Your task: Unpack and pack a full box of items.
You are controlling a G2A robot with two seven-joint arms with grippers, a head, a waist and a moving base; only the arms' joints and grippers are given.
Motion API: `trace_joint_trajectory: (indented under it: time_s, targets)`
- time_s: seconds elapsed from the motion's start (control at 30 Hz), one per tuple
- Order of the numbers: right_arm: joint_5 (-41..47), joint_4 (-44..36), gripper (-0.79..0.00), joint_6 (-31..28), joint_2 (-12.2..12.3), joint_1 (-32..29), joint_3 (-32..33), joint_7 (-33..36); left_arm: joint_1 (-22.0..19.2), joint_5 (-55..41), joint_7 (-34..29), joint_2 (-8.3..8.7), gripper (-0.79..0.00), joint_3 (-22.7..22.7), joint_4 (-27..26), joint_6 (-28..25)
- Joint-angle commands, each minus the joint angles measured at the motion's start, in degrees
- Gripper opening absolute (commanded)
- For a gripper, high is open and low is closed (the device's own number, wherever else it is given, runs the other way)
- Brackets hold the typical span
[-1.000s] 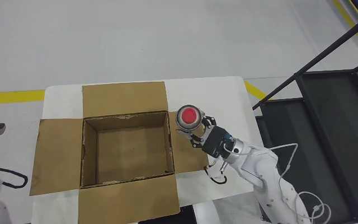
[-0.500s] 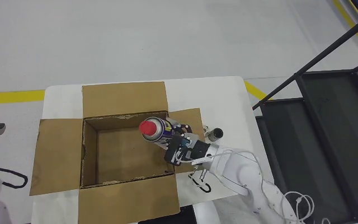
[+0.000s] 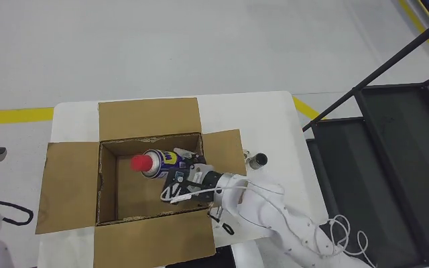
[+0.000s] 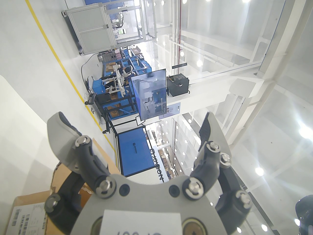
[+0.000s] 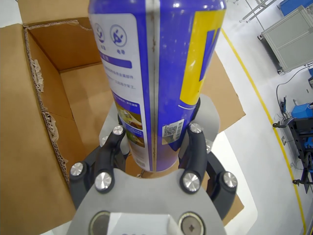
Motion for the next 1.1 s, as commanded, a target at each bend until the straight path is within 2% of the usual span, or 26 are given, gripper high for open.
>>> trace_joint_trajectory:
  time_s: [0.0, 0.43, 0.67, 1.07]
  targets:
    - [0.3, 0.9, -0.785, 1.4, -0.5, 1.6, -1.7, 1.1, 0.0, 0.0, 0.0, 0.00, 0.000, 0.0, 0.0, 0.0]
    - [-0.8, 13.9, -0.785, 5.0, -4.1, 11.1, -10.5, 6.7, 0.0, 0.0, 0.0, 0.00, 0.000, 0.0, 0.0, 0.0]
    - [-1.5, 17.7, -0.785, 4.6, -5.4, 12.8, -13.1, 7.8, 0.0, 0.0, 0.0, 0.00, 0.000, 0.0, 0.0, 0.0]
    - [0.4, 21.0, -0.785, 0.7, -6.8, 14.2, -15.1, 15.8, 0.0, 0.0, 0.0, 0.00, 0.000, 0.0, 0.0, 0.0]
